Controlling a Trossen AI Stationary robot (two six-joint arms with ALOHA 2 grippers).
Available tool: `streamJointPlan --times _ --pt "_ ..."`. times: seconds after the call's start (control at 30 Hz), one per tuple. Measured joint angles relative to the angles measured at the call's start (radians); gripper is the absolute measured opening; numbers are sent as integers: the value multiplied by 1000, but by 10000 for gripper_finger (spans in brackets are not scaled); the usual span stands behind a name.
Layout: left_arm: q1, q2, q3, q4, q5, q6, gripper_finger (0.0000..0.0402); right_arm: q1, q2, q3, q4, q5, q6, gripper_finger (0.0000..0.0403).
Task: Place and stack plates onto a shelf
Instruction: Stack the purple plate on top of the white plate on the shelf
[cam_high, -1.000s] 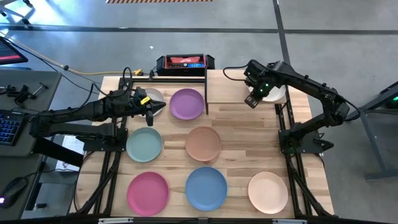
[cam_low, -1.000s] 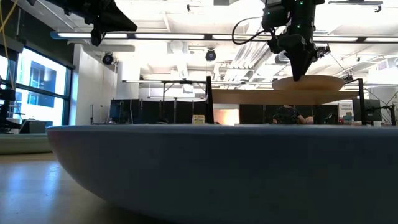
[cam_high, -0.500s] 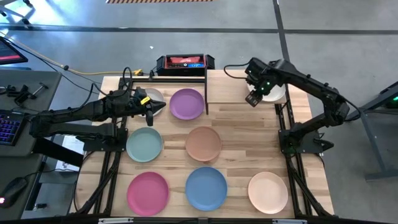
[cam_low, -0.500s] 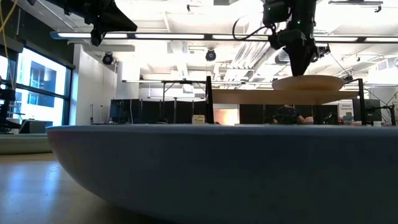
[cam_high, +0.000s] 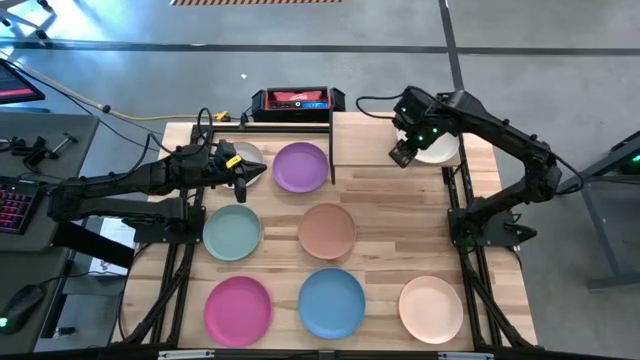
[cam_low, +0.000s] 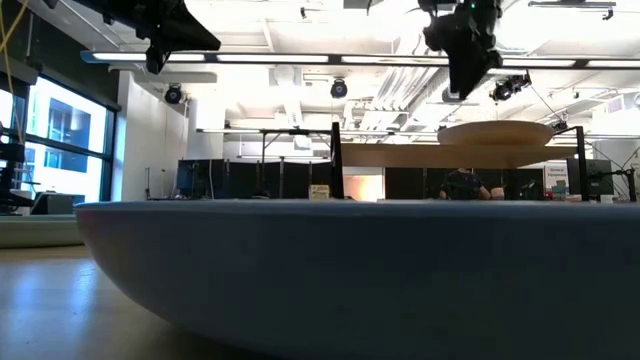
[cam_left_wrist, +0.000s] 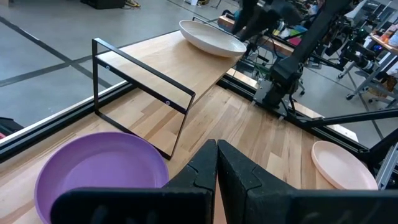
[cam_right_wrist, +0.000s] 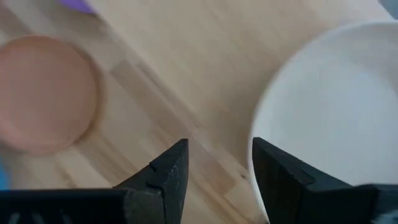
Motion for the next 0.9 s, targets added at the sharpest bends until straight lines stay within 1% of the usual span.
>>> streamJointPlan --times 0.2,0.43,0.77,0.9 --pt "0 0 0 0 0 0 3 57 0 12 26 -97 1 153" --pt "0 0 0 0 0 0 3 152 0 12 34 -134 91 152" --pt "0 0 0 0 0 0 3 303 0 12 35 -139 242 152" --pt "0 0 0 0 0 0 3 363 0 11 49 -109 319 152"
